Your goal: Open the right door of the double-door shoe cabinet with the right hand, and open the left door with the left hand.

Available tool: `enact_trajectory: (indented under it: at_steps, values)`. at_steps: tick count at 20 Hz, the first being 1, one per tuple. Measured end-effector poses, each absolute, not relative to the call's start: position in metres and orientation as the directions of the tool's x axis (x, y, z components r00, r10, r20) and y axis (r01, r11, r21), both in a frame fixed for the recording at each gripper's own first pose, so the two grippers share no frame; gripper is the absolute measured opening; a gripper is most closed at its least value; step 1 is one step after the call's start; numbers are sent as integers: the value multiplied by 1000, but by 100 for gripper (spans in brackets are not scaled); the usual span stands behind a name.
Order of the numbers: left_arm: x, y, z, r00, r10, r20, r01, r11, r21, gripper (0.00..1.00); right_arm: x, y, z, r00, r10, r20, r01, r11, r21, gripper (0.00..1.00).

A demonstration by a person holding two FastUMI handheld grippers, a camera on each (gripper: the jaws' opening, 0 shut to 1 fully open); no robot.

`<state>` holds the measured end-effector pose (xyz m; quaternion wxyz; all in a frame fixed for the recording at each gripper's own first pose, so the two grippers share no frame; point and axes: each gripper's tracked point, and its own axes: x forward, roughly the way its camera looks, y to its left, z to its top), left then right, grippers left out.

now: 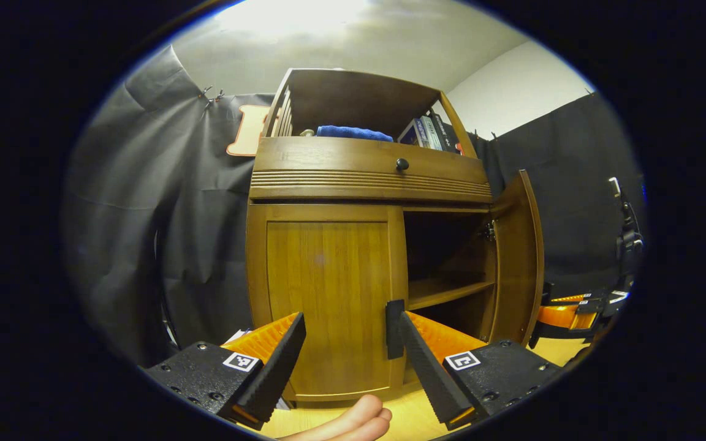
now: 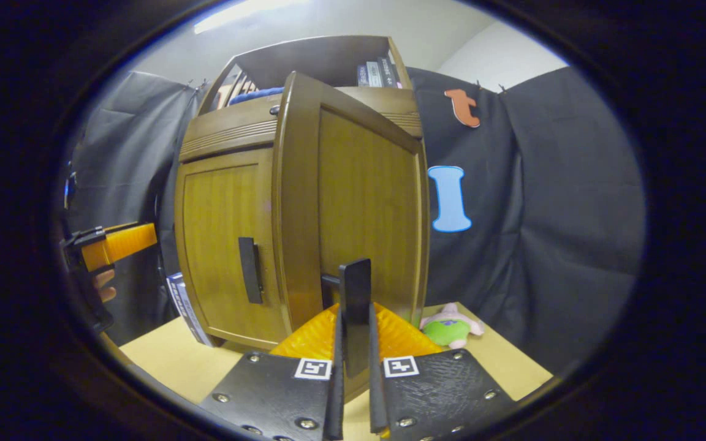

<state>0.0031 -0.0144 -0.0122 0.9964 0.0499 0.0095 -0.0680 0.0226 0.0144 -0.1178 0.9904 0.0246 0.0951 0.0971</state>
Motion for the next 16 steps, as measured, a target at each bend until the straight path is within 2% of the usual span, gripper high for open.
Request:
enact_trajectory:
  at_steps: [3,4,9,14,16]
  values:
    - [5,-16,-15,991,-132,-37,135,986,97,93,14,0,-114,971,172,-164,-164,985,58,17]
    - [6,-14,-17,991,-129,-41,132,986,97,93,14,-4,-115,975,160,-153,-151,986,71,4]
    - [10,-14,-21,991,-123,-56,128,987,94,95,12,-30,-116,985,102,-141,-94,994,63,4]
    - [12,-14,-23,992,-113,-55,118,988,104,93,19,-97,-118,990,-63,-125,65,998,10,4]
    - [12,-14,-25,992,-112,-60,118,988,103,93,21,-106,-118,990,-27,-141,38,997,74,1]
